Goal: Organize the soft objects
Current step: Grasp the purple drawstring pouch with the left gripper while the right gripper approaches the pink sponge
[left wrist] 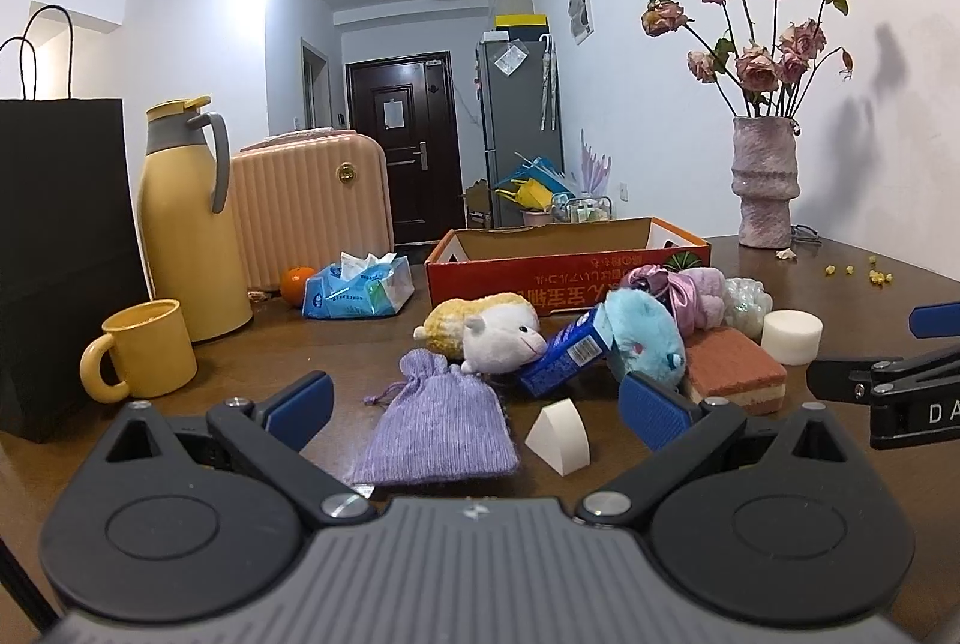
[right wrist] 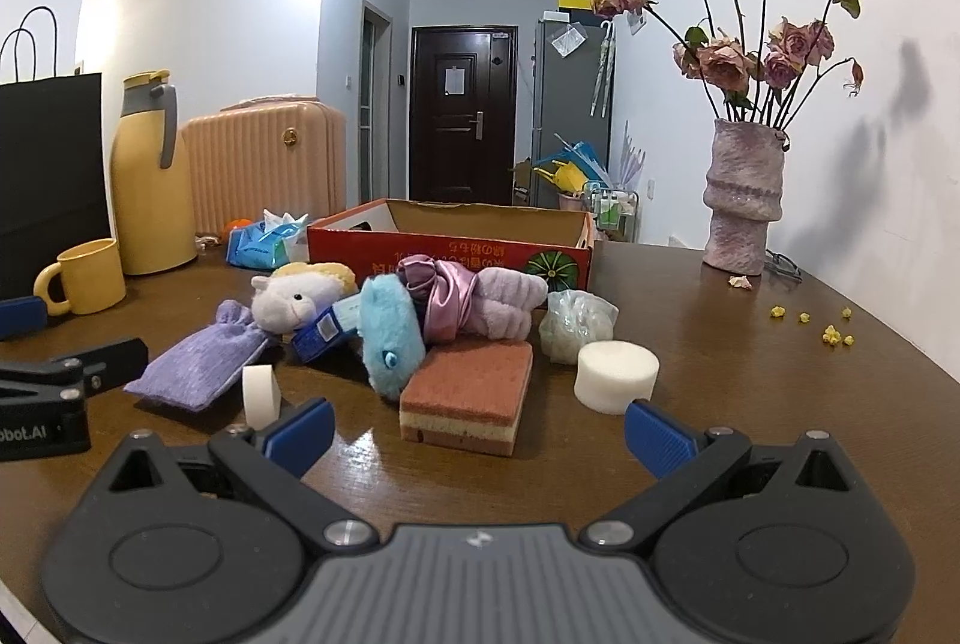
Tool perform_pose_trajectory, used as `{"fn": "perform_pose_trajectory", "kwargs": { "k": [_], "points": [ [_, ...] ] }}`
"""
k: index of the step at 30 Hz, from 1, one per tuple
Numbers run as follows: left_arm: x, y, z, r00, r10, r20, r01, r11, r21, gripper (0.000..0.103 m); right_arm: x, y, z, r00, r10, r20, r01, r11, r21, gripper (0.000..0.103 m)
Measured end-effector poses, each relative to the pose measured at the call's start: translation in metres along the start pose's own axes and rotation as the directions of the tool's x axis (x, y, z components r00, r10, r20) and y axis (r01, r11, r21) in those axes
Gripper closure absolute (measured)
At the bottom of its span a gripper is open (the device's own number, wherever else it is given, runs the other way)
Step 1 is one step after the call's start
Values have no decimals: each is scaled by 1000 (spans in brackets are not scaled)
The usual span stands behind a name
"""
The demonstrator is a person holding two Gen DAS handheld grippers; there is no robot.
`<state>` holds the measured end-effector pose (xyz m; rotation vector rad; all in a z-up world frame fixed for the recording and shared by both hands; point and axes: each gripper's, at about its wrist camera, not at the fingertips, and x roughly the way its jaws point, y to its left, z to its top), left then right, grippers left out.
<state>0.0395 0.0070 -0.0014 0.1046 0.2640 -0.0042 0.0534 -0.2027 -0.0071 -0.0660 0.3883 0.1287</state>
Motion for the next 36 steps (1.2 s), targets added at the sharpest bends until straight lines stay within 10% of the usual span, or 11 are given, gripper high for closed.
{"fn": "perform_pose_trajectory", "kwargs": {
  "k": [18,36],
  "points": [
    [64,12,18,992,35,-120,-39,999,-29,0,54,-9,29,999,3,-34,-3,1000,9,0],
    [149,23,9,934,99,-344,-114,993,-23,0,116,-14,32,996,20,-87,-13,997,76,0]
  ]
}}
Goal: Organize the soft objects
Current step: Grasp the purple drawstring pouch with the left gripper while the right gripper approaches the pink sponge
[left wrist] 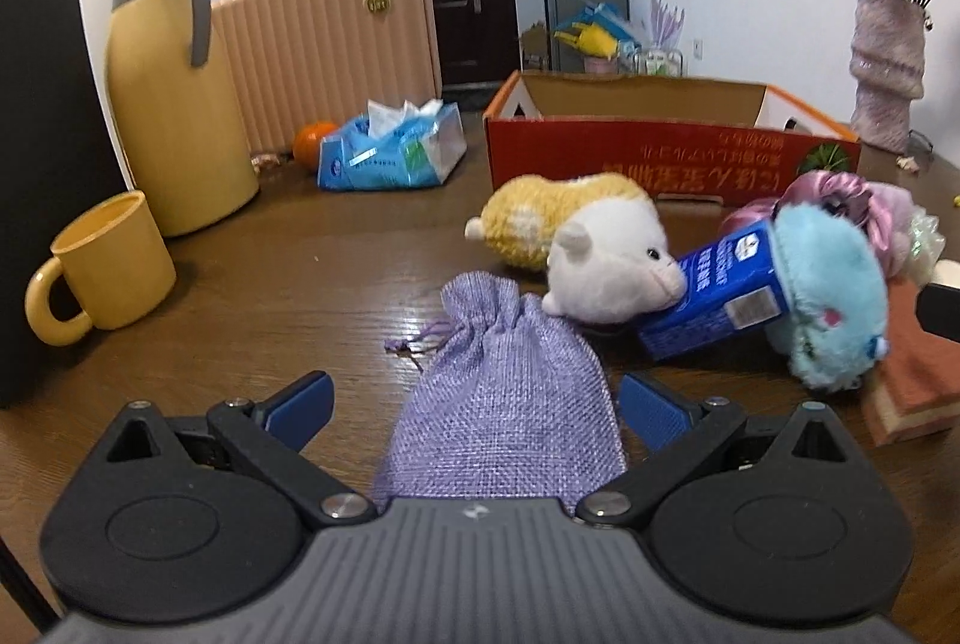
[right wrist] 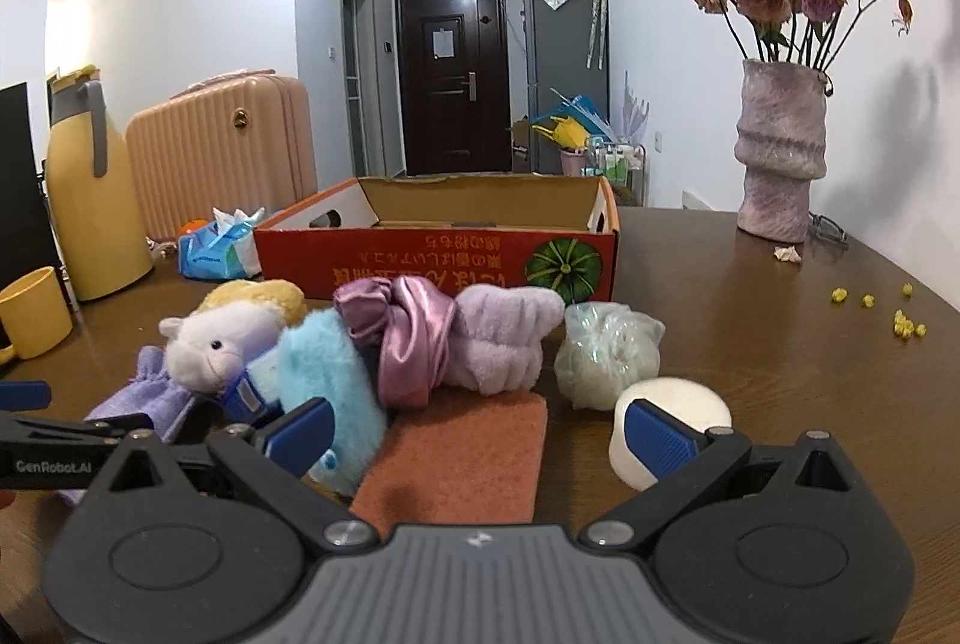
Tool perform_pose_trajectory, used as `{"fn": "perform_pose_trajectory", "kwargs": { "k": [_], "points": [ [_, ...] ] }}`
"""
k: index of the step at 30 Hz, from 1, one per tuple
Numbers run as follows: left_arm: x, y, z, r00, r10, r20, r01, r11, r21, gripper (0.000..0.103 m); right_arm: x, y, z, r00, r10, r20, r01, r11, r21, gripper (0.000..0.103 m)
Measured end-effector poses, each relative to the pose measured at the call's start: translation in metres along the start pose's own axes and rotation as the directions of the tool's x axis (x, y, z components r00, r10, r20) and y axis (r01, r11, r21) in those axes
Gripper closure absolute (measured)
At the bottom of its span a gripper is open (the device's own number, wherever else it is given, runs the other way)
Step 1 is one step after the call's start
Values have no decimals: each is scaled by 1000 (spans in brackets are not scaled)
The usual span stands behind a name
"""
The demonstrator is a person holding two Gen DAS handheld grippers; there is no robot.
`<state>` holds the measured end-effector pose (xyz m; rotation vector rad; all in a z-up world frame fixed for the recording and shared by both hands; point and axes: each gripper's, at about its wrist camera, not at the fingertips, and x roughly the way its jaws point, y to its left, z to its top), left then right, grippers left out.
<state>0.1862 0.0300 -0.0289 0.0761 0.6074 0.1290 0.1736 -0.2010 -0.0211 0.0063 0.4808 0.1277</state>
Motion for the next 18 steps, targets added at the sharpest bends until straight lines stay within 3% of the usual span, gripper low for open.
{"fn": "perform_pose_trajectory", "kwargs": {
  "k": [12,18],
  "points": [
    [22,0,-5,993,-34,-109,33,999,-15,0,2,0,-5,1000,-3,-2,3,1000,3,0],
    [29,6,-5,986,-77,-148,68,996,-66,0,1,0,-6,1000,-8,0,8,1000,4,0]
  ]
}}
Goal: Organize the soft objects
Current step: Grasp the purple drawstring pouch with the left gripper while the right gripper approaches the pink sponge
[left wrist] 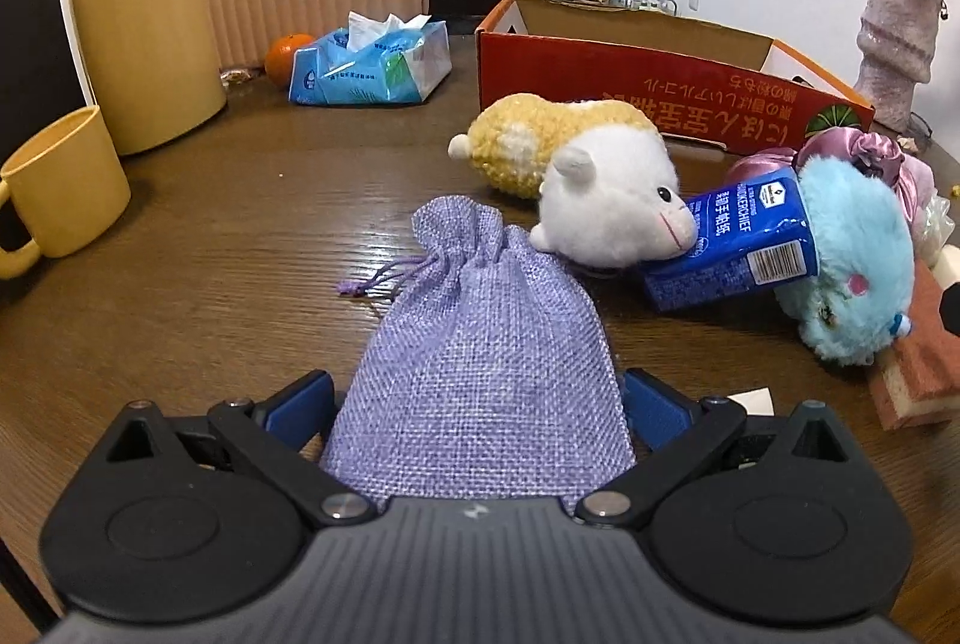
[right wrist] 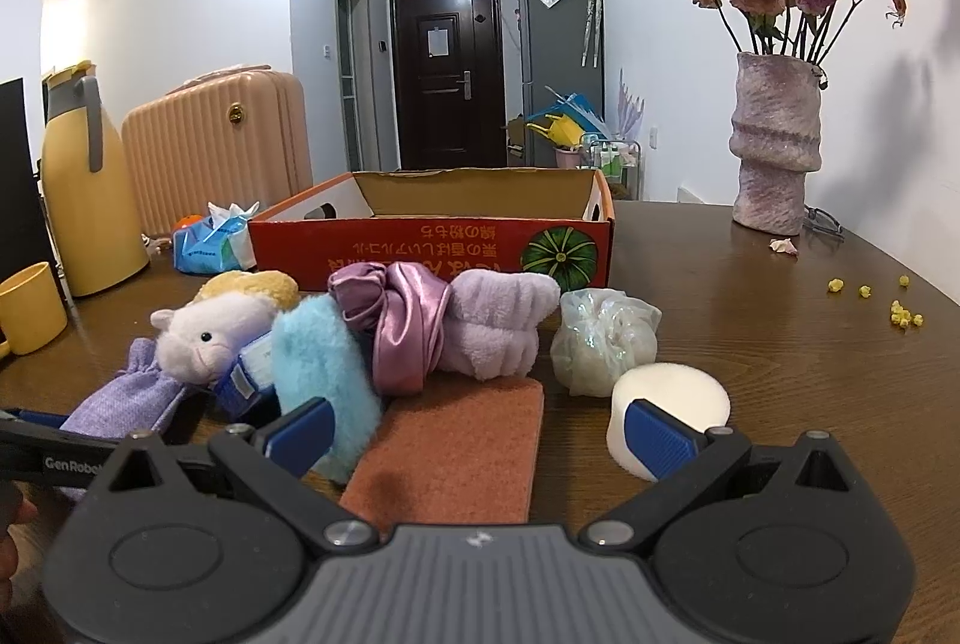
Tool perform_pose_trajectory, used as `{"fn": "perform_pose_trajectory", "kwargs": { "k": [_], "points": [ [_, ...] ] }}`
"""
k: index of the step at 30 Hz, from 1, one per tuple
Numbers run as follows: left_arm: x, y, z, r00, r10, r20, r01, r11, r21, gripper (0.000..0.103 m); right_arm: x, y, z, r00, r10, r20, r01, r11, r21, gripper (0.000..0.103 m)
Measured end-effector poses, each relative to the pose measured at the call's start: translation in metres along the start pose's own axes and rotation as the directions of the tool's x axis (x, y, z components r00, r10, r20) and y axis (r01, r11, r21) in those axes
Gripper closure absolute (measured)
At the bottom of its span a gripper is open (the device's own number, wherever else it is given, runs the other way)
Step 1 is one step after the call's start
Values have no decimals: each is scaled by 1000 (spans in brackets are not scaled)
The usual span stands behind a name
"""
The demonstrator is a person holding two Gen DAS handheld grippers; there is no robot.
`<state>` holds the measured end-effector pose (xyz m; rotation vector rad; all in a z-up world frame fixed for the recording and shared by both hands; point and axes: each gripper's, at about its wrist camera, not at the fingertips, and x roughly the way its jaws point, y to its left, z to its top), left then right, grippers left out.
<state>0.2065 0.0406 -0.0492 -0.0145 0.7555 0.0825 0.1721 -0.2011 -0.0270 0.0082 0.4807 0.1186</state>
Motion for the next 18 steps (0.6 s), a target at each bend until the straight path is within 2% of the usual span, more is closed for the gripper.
{"fn": "perform_pose_trajectory", "kwargs": {
  "k": [2,4,9,12,18],
  "points": [
    [0,0,-1,1000,-5,0,5,1000,-3,5,0,0,-1,1000,-2,1,2,1000,0,0],
    [-2,1,0,1000,-12,8,12,1000,-5,15,-1,-1,-1,1000,-4,2,4,1000,3,0],
    [-9,3,-1,998,-47,44,48,999,-14,48,-2,-2,-2,1000,-9,6,9,1000,11,0],
    [-14,6,-2,997,-56,61,58,998,-29,53,-3,-2,-3,1000,-12,10,12,1000,12,0],
    [-27,9,-6,991,-48,121,54,998,-42,54,-5,2,-5,1000,-16,17,16,1000,-5,0]
  ]
}}
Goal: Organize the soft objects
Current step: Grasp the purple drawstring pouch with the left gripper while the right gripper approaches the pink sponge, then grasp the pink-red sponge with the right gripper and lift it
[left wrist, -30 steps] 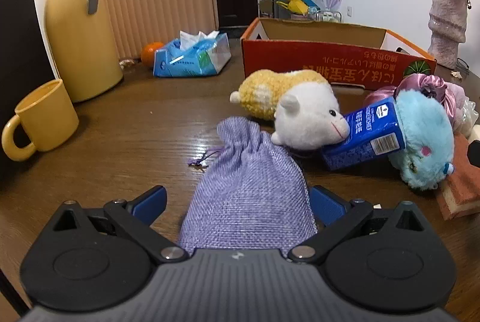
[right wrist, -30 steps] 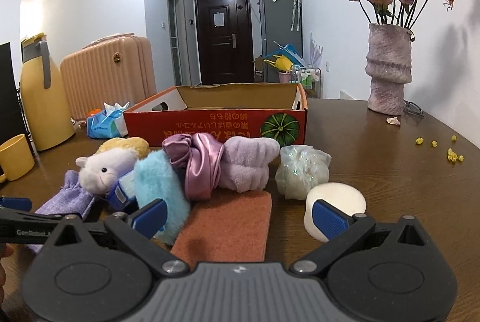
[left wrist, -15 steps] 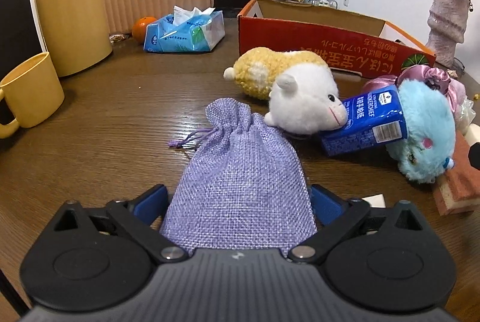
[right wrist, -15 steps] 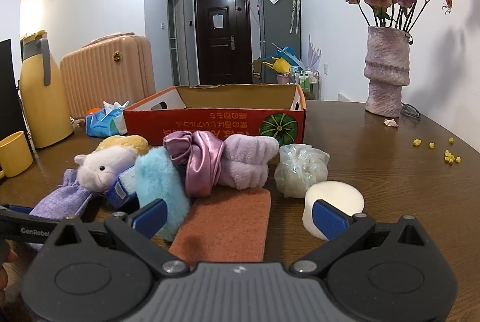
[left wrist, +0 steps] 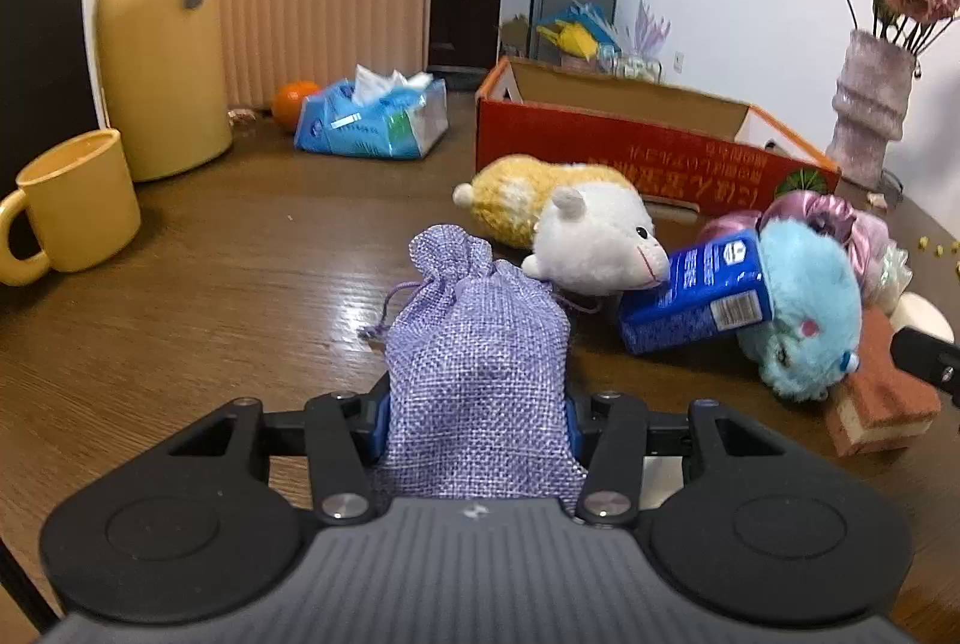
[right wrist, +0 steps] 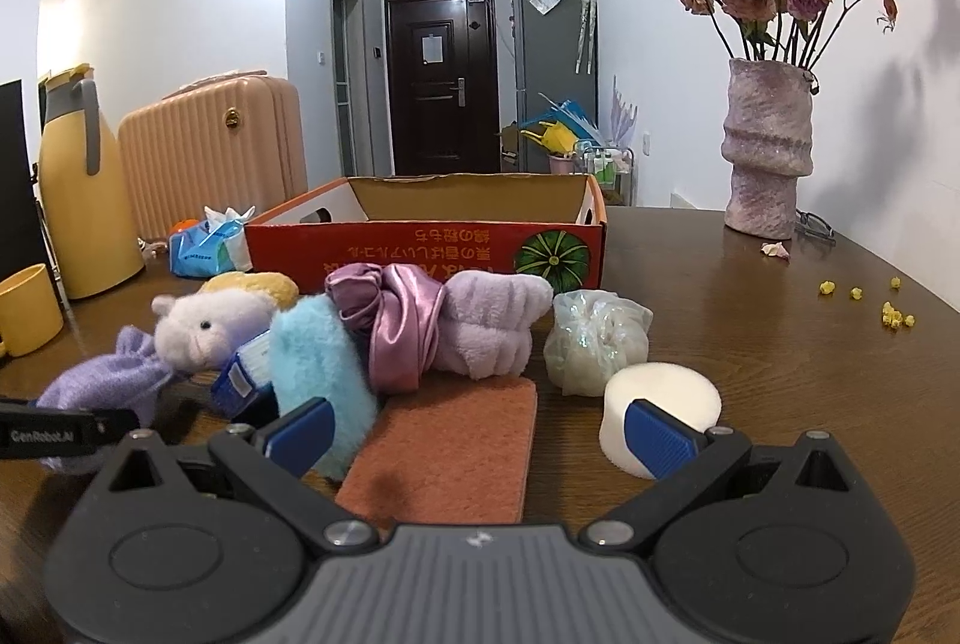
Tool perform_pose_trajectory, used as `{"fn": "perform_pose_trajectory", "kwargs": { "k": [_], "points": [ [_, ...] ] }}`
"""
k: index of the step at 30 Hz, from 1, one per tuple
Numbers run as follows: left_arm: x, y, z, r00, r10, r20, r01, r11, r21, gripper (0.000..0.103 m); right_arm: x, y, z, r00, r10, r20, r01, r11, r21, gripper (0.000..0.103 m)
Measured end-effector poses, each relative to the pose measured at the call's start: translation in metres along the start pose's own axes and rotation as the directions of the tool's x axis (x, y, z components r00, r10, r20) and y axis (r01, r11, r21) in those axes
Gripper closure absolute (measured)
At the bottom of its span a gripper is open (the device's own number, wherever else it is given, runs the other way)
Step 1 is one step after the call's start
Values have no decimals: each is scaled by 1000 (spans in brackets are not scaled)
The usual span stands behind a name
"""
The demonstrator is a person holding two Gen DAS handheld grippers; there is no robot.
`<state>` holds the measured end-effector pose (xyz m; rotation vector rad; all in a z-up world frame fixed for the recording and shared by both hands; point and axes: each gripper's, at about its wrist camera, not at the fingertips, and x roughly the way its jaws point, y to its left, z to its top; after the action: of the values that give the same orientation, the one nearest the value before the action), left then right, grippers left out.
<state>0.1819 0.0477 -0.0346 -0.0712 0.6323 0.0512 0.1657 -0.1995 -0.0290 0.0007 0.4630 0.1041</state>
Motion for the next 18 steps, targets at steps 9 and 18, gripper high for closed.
{"fn": "perform_pose_trajectory", "kwargs": {
  "k": [9,18],
  "points": [
    [-22,8,0,993,17,119,-12,999,-43,54,-1,7,-2,1000,1,-6,-1,999,-33,0],
    [-29,7,2,985,25,169,-19,999,-38,54,10,15,-5,998,-17,-65,12,997,-74,0]
  ]
}}
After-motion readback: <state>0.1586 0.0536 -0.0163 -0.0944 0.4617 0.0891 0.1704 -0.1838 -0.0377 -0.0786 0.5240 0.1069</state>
